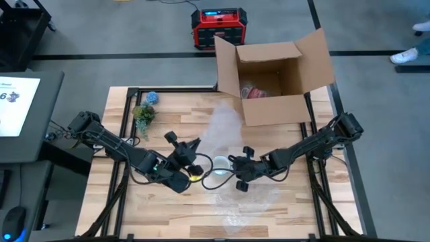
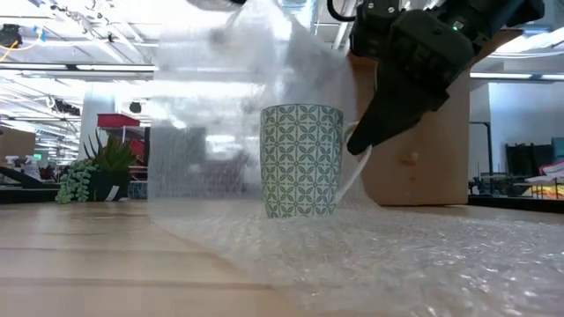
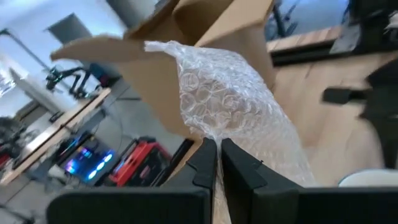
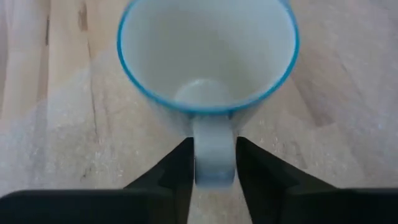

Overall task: Wrap mug
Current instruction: Wrap the white patterned mug in the bubble wrap

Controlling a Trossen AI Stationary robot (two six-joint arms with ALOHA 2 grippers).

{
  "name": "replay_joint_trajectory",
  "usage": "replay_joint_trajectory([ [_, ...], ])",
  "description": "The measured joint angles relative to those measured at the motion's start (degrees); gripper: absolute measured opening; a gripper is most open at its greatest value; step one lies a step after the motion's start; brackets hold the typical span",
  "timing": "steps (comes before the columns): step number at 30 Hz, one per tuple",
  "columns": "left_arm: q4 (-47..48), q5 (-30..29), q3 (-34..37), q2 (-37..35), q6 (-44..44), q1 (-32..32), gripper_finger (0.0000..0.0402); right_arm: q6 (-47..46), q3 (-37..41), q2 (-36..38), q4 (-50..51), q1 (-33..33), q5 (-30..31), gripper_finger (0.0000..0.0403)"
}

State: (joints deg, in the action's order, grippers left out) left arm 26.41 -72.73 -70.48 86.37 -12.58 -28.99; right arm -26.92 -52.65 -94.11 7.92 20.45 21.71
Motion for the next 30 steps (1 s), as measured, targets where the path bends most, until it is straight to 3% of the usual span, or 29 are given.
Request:
replay_joint_trajectory([
  [5,-8.2,7.12,0.0,0.0,5.64,-1.31,0.0,2.34,-0.1,1.1,0.45,0.08,0.14,0.0181],
  [10,-11.0,17.51,0.0,0.0,2.73,-2.53,0.0,2.78,-0.1,6.78,1.84,0.83,1.12,0.022],
  [16,-11.0,23.48,0.43,0.0,-2.23,-3.09,0.0,3.02,-0.1,14.18,5.72,5.07,2.71,0.0221],
  [24,-18.43,29.76,1.42,5.62,-0.58,-2.99,0.0,4.1,-0.1,23.36,9.16,17.41,5.38,0.0218],
  [30,-31.64,43.49,1.42,13.1,0.39,-1.67,0.0025,6.39,-0.1,27.24,8.23,26.7,5.82,0.0218],
])
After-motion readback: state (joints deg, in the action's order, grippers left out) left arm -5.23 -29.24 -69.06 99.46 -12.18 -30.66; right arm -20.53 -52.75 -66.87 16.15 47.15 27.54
